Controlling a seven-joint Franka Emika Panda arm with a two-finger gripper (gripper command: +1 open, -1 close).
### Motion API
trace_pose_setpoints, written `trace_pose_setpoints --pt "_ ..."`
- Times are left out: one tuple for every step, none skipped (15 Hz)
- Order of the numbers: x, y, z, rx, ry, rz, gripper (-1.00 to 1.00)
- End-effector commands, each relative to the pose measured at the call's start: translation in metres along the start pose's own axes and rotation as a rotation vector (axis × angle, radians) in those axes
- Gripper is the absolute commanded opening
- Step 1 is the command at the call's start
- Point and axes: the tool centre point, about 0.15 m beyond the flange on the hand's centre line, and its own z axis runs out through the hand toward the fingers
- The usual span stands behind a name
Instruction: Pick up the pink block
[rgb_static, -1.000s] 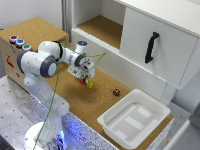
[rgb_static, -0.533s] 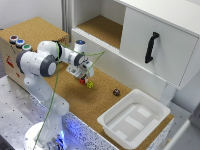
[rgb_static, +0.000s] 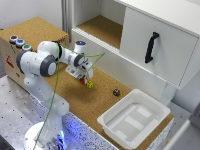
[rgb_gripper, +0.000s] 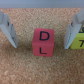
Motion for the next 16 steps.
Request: trace_pose_setpoints --pt "-0.001 -0.012 0.006 0.022 0.071 -0.003 -1.00" --pt "-0.001 -0.012 0.008 0.024 0.052 -0.004 -1.00" --pt "-0.002 -0.012 0.010 0.024 0.043 -0.004 -1.00" --pt "-0.003 -0.010 0.012 0.033 0.031 0.002 -1.00" --pt "-0.005 -0.009 0.011 0.030 0.025 0.009 -1.00" --pt "-0.007 -0.007 0.012 0.033 0.018 0.008 -1.00" --pt "-0.008 -0.004 0.011 0.038 0.017 0.016 -1.00" --pt "-0.008 0.000 0.010 0.042 0.018 0.018 -1.00" --pt "-0.008 0.003 0.007 0.046 0.022 0.014 -1.00" --pt "-0.006 0.008 0.003 0.050 0.033 0.011 -1.00" --pt "-0.003 0.013 -0.003 0.051 0.046 -0.002 -1.00" --pt "0.000 0.018 -0.009 0.057 0.061 -0.018 -1.00" --pt "0.004 0.023 -0.016 0.057 0.077 -0.045 -1.00" --pt "0.009 0.030 -0.025 0.060 0.099 -0.078 -1.00" --pt "0.016 0.038 -0.034 0.062 0.116 -0.123 -1.00" --pt "0.021 0.045 -0.039 0.069 0.127 -0.154 -1.00"
